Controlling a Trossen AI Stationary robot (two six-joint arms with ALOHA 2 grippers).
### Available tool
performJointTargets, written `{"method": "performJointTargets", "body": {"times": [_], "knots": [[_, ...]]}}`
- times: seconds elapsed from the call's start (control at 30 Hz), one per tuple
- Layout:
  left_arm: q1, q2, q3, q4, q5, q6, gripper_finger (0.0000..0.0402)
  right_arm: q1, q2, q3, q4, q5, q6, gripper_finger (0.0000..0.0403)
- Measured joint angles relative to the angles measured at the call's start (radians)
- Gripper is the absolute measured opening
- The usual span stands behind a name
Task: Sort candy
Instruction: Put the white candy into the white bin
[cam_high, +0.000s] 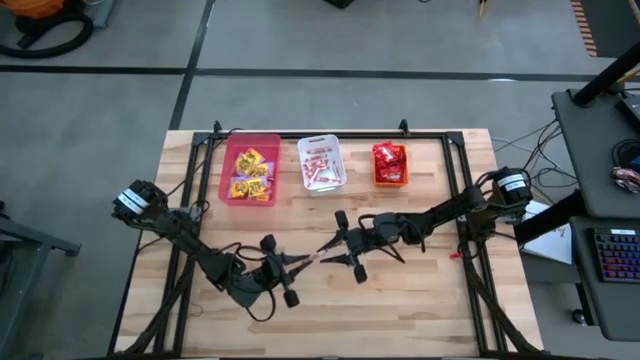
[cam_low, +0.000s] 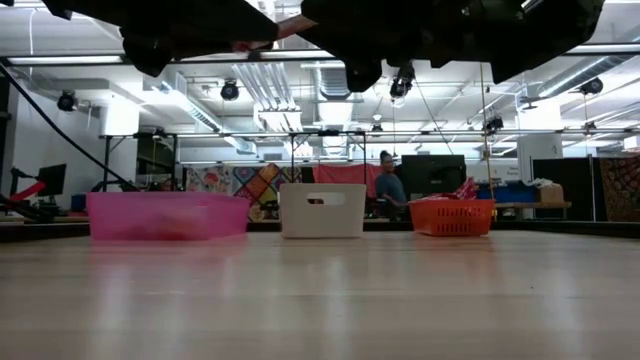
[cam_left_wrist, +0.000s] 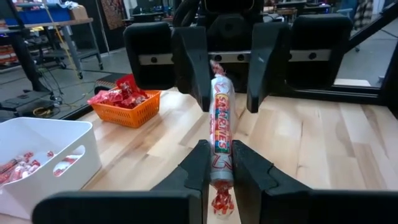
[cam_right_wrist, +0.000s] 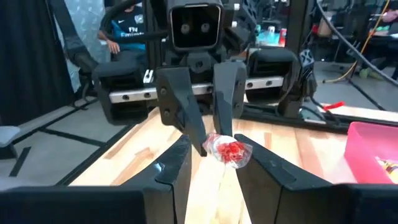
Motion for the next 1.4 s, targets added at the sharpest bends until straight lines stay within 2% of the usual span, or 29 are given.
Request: {"method": "performJointTargets", "body": {"times": [0.5, 0.77, 0.97, 1.13, 1.23, 1.3, 1.4], "knots": [[0.012, 0.018, 0.000, 0.024, 0.000, 0.009, 0.0027, -0.002, 0.000, 0.000, 0.009, 0.030, -0.008, 0.0039], [0.012, 0.019, 0.000, 0.023, -0.006, 0.010, 0.0029, -0.006, 0.000, 0.000, 0.005, 0.038, 0.018, 0.0038], [0.013, 0.019, 0.000, 0.020, -0.009, 0.008, 0.0076, -0.013, -0.001, 0.000, 0.003, 0.038, 0.022, 0.0038], [0.011, 0.015, 0.000, 0.010, -0.103, 0.023, 0.0129, -0.044, -0.009, 0.000, -0.007, 0.039, 0.050, 0.0038], [0.011, 0.002, 0.000, 0.009, -0.124, 0.069, 0.0149, -0.084, -0.031, 0.000, -0.058, 0.047, 0.067, 0.0038], [0.011, -0.015, 0.000, -0.011, -0.130, 0.095, 0.0158, -0.125, -0.055, 0.000, -0.115, 0.081, 0.064, 0.0038], [0.011, -0.056, -0.001, -0.066, -0.131, 0.123, 0.0163, -0.212, -0.099, 0.023, -0.282, 0.203, 0.028, 0.0038]]}}
